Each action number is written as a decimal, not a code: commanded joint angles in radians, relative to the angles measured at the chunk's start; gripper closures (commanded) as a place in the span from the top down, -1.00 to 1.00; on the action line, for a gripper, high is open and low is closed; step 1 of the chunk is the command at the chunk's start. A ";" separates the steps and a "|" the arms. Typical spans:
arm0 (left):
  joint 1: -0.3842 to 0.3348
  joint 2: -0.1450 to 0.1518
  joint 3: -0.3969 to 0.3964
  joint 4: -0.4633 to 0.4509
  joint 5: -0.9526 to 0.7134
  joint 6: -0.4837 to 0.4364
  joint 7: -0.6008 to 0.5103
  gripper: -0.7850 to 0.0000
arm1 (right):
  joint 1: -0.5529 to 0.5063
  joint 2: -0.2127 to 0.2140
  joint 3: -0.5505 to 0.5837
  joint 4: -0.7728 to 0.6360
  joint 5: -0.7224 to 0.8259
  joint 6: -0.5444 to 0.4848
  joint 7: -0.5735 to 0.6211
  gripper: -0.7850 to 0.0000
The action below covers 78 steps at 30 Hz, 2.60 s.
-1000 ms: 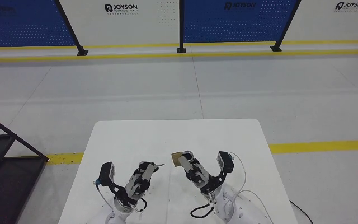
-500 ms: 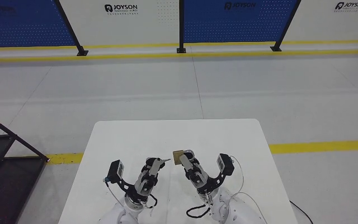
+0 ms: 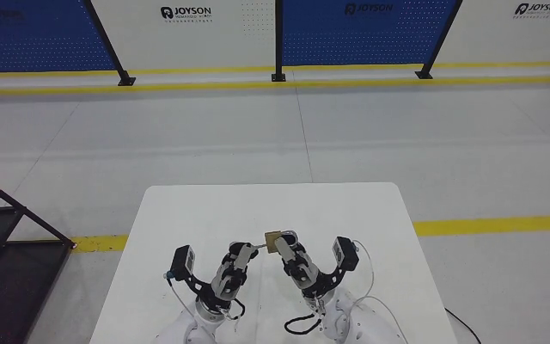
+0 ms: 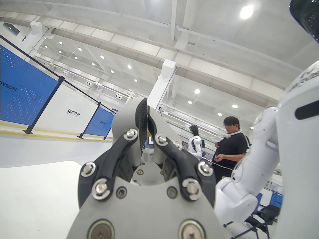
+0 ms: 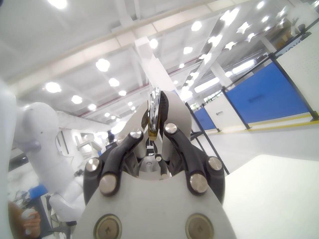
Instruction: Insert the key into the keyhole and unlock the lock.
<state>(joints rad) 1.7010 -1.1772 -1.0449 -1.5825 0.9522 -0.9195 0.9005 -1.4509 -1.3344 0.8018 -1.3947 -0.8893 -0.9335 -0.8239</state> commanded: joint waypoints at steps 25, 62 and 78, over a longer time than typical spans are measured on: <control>0.000 -0.023 -0.015 0.022 0.016 -0.008 -0.008 0.43 | -0.011 -0.021 0.017 0.002 -0.051 0.023 0.018 -1.00; -0.001 -0.039 -0.055 0.055 0.002 -0.082 -0.085 -0.51 | -0.038 -0.028 0.069 -0.013 -0.013 -0.011 0.097 -1.00; -0.001 -0.048 -0.063 0.053 0.062 -0.044 -0.074 -1.00 | -0.040 -0.034 0.074 -0.014 0.005 -0.012 0.145 -1.00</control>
<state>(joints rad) 1.6998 -1.2248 -1.1066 -1.5269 0.9984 -0.9716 0.8215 -1.4904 -1.3685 0.8745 -1.4081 -0.8849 -0.9446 -0.6802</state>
